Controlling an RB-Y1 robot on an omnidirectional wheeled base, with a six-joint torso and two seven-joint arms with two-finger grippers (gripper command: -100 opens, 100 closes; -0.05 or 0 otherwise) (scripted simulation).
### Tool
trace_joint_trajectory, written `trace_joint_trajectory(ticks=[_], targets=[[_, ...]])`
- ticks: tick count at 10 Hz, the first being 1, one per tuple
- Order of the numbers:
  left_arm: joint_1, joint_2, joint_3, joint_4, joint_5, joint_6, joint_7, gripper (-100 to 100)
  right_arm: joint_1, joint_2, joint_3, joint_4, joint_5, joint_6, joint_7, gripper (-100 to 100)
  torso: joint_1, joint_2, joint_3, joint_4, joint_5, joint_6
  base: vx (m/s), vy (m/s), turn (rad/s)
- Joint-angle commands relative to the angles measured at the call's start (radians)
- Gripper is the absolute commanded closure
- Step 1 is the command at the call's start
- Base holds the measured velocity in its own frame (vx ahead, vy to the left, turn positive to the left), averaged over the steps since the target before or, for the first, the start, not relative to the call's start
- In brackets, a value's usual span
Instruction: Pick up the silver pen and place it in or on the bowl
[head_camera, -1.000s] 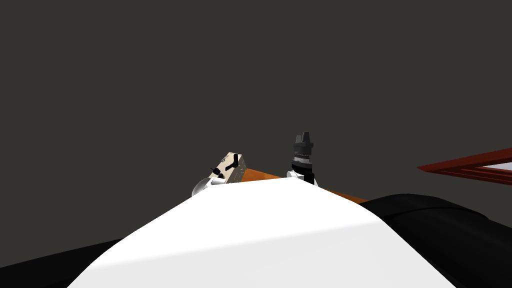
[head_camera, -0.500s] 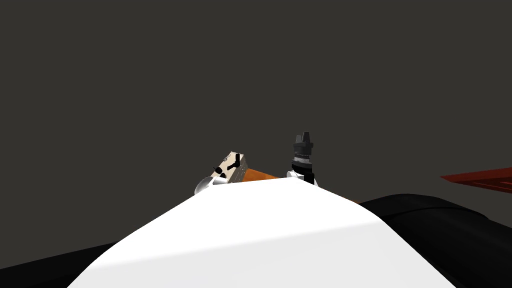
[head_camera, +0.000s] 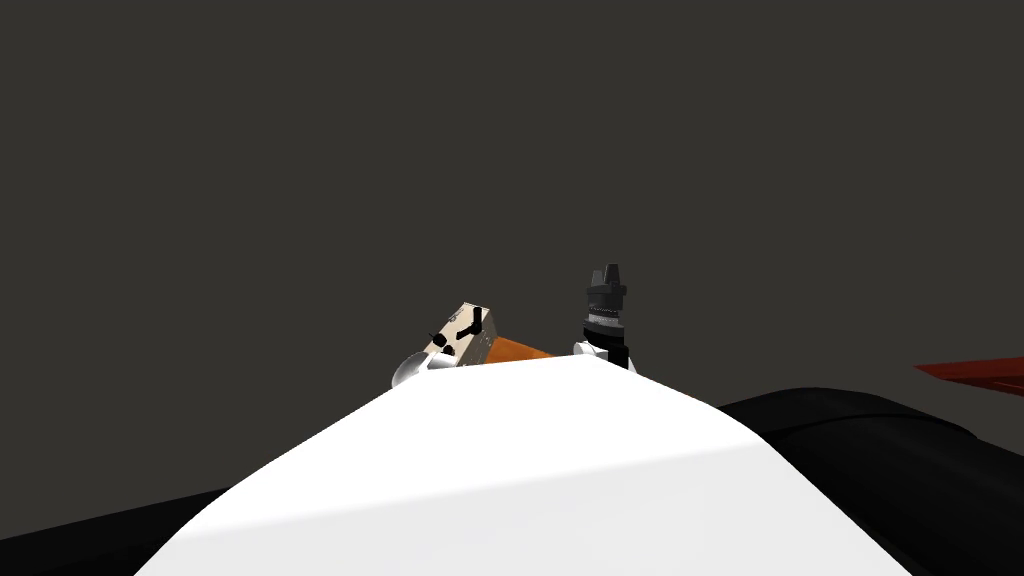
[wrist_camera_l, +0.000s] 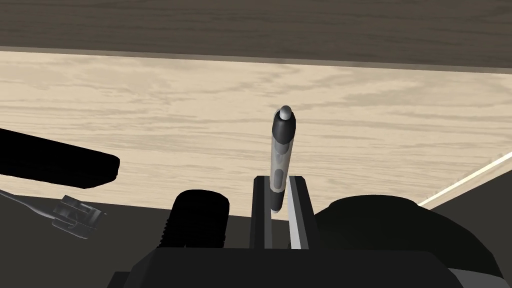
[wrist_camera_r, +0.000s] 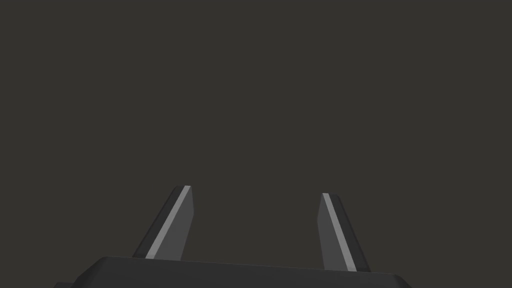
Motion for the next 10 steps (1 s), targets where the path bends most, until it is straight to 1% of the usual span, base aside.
trace_joint_trajectory(ticks=[1, 4, 10], targets=[[-0.004, -0.005, -0.011, -0.016, -0.006, 0.031, -0.009, 100, 0.000, 0.000, 0.000, 0.000, 0.000, 0.000, 0.000, 0, 0.000, 0.000, 0.000, 0.000, 0.000, 0.000, -0.059, -0.011, -0.041], [-0.014, -0.009, -0.027, -0.044, -0.012, 0.084, -0.024, 100, 0.000, 0.000, 0.000, 0.000, 0.000, 0.000, 0.000, 0, -0.001, 0.003, 0.001, 0.000, -0.001, 0.000, -0.056, -0.002, -0.031], [-0.042, -0.012, -0.059, -0.111, -0.016, 0.208, -0.061, 100, 0.000, 0.000, 0.000, 0.000, 0.000, 0.000, 0.000, 0, -0.002, 0.003, 0.002, 0.000, -0.001, 0.001, -0.067, -0.002, -0.042]])
